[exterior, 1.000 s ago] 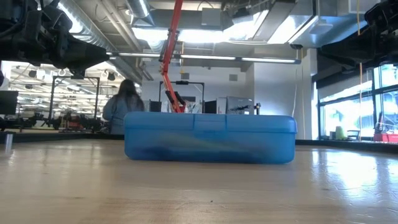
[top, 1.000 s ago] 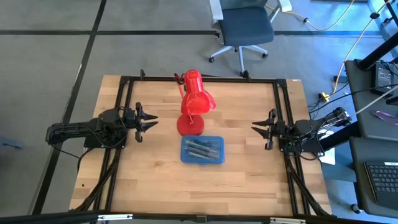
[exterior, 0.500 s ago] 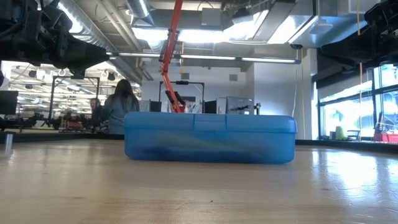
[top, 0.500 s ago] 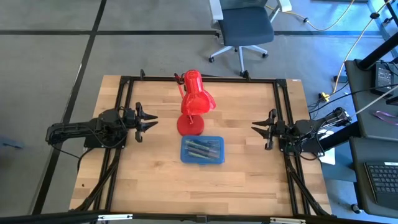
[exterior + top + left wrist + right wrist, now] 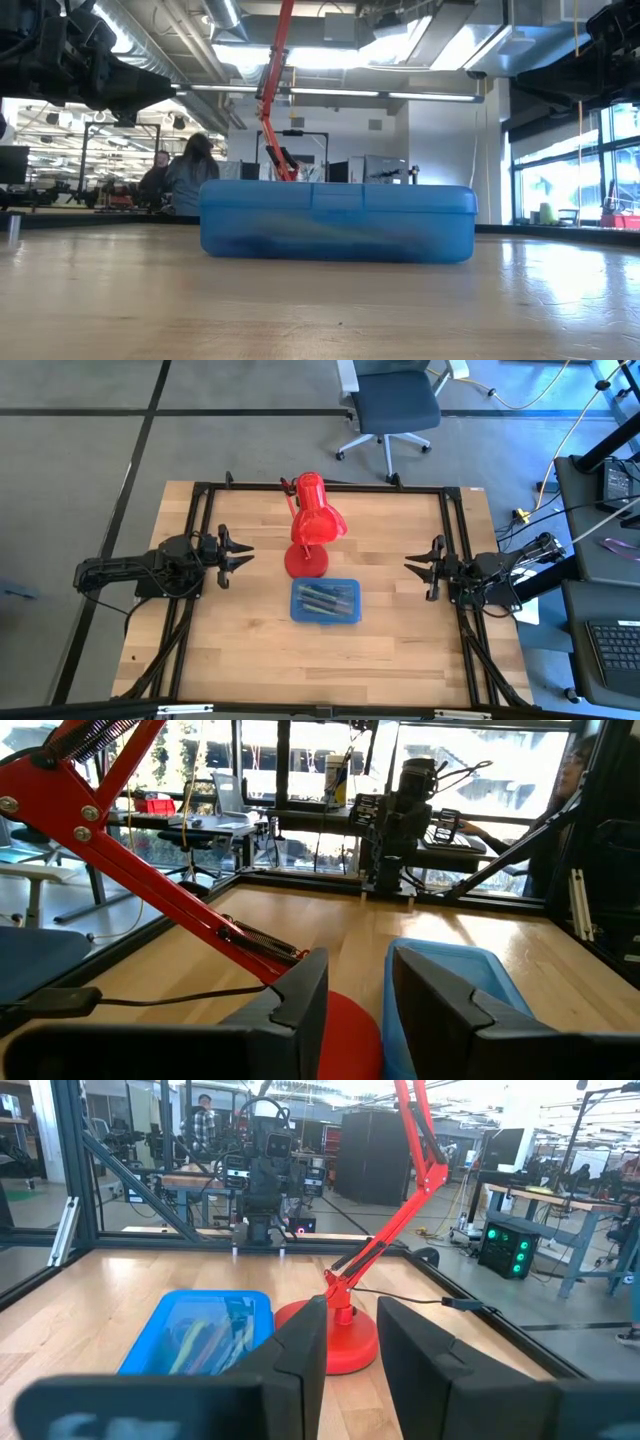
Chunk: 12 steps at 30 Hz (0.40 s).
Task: Pick & place school supplies into a supply box
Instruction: Return to Home Position
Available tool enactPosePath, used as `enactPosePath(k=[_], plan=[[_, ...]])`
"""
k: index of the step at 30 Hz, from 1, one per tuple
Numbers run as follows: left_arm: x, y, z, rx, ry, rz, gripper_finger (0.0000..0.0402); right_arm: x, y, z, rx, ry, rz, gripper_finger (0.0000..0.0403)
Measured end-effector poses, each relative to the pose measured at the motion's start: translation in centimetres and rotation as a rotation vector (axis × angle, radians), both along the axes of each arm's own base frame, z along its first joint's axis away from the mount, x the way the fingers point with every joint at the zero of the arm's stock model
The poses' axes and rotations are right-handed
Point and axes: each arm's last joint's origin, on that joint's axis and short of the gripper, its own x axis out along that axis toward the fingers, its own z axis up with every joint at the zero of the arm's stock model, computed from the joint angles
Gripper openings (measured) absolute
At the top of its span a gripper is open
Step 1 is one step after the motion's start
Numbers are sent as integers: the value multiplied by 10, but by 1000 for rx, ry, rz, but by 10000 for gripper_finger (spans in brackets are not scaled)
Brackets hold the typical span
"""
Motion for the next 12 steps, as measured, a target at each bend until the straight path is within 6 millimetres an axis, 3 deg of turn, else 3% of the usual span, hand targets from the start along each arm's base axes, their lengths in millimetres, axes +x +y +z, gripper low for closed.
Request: enactPosePath(k=[12], plan=[[0,0,0,0,0,0,109,0,0,0,1,0,0,97]])
